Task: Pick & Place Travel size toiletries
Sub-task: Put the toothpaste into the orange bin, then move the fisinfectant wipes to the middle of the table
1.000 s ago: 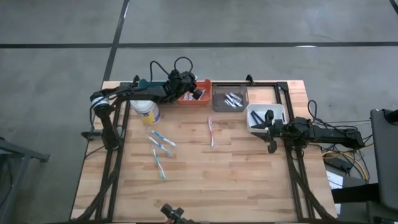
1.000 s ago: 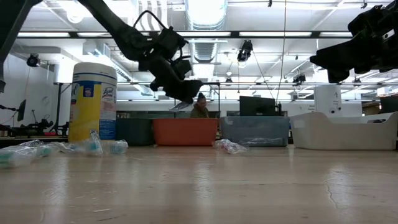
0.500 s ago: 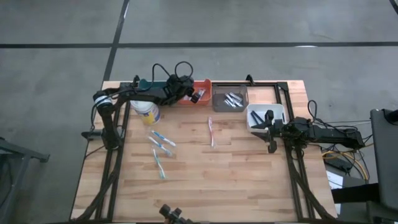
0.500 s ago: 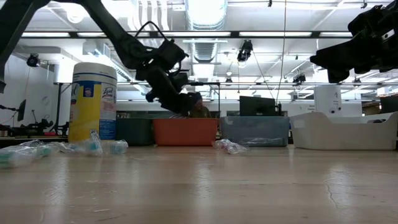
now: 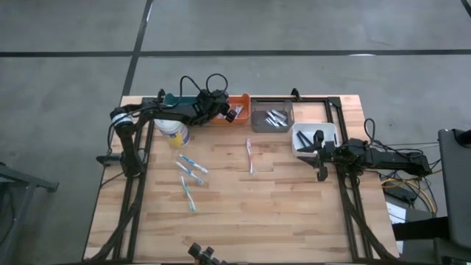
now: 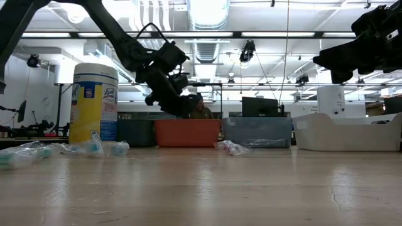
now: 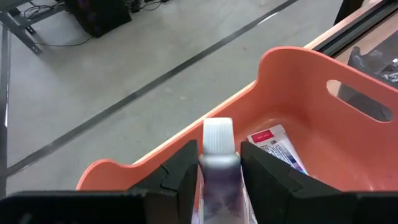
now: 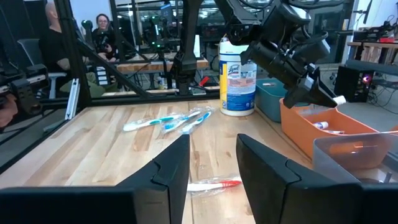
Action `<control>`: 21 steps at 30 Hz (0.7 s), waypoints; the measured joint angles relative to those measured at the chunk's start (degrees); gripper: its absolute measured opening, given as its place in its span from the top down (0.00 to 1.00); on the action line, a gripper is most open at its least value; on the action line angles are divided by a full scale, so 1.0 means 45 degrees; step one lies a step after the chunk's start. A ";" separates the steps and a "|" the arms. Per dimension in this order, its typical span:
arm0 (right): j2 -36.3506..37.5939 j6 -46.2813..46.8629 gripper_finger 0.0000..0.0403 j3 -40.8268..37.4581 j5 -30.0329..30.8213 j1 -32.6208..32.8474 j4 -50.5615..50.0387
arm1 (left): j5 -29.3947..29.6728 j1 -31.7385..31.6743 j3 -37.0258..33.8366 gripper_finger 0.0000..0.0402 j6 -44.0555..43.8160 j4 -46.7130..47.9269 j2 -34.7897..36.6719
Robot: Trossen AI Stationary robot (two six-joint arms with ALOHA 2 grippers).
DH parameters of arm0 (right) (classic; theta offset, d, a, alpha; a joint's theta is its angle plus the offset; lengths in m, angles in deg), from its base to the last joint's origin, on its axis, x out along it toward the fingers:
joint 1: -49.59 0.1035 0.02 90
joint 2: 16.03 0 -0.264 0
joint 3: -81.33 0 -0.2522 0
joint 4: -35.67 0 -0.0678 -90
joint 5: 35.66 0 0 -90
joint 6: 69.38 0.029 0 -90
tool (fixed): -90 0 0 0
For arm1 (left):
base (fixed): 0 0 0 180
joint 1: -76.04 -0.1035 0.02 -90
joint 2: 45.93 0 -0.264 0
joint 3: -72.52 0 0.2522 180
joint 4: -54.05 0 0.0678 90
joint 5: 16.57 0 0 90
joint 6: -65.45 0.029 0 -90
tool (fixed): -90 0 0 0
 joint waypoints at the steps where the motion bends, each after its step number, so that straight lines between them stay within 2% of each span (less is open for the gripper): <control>1: 0.0000 0.0013 0.69 0.0000 0.0005 -0.0001 -0.0005 | -0.0003 0.0000 0.0000 0.68 -0.0003 -0.0002 0.0000; 9: 0.0000 0.0000 0.71 0.0000 0.0004 -0.0004 -0.0005 | -0.0042 0.0055 0.0000 0.60 0.0005 0.0008 0.0452; 16: -0.0005 0.0008 0.70 0.0001 0.0005 -0.0002 -0.0002 | -0.1466 0.0588 0.0000 0.60 0.0210 0.0013 0.1447; 21: -0.0005 0.0004 0.68 0.0000 0.0004 0.0000 -0.0005 | -0.1488 0.1470 -0.0003 0.60 0.1012 0.0133 0.2247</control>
